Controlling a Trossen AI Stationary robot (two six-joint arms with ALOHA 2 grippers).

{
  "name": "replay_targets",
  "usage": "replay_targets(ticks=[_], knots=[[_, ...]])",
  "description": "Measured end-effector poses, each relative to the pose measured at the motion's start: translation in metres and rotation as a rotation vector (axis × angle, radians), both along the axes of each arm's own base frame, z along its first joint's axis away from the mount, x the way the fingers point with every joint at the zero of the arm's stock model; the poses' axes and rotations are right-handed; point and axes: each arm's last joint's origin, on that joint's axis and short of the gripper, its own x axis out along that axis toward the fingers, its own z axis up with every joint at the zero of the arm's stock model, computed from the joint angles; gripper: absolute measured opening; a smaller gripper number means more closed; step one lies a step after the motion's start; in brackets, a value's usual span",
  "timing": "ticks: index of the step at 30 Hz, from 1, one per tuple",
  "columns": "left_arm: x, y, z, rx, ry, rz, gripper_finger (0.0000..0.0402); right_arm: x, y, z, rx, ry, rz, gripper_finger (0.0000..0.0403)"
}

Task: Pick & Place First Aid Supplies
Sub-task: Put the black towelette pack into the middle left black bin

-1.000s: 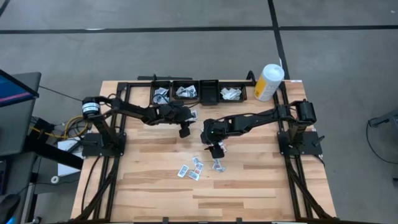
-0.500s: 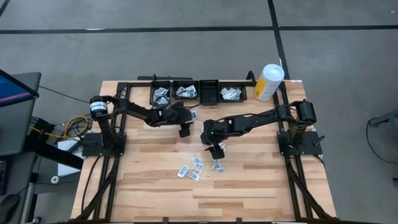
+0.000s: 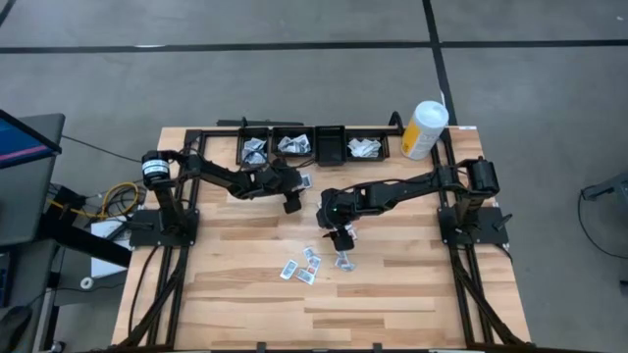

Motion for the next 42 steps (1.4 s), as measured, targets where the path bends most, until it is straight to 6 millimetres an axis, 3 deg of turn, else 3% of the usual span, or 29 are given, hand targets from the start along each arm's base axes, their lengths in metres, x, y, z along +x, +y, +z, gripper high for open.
replay_targets(ticks=[14, 31, 42], knots=[[-0.008, 0.007, -0.012, -0.079, 0.006, -0.009, 0.0178, 0.001, 0.0, 0.001, 0.0, -0.009, 0.0, 0.024], [-0.007, 0.003, -0.013, -0.092, 0.009, -0.043, 0.0011, 0.001, 0.0, 0.001, 0.0, -0.009, 0.0, 0.024], [-0.002, -0.006, -0.009, -0.078, -0.037, -0.085, 0.0008, 0.001, 0.0, 0.001, -0.001, -0.01, -0.001, 0.024]])
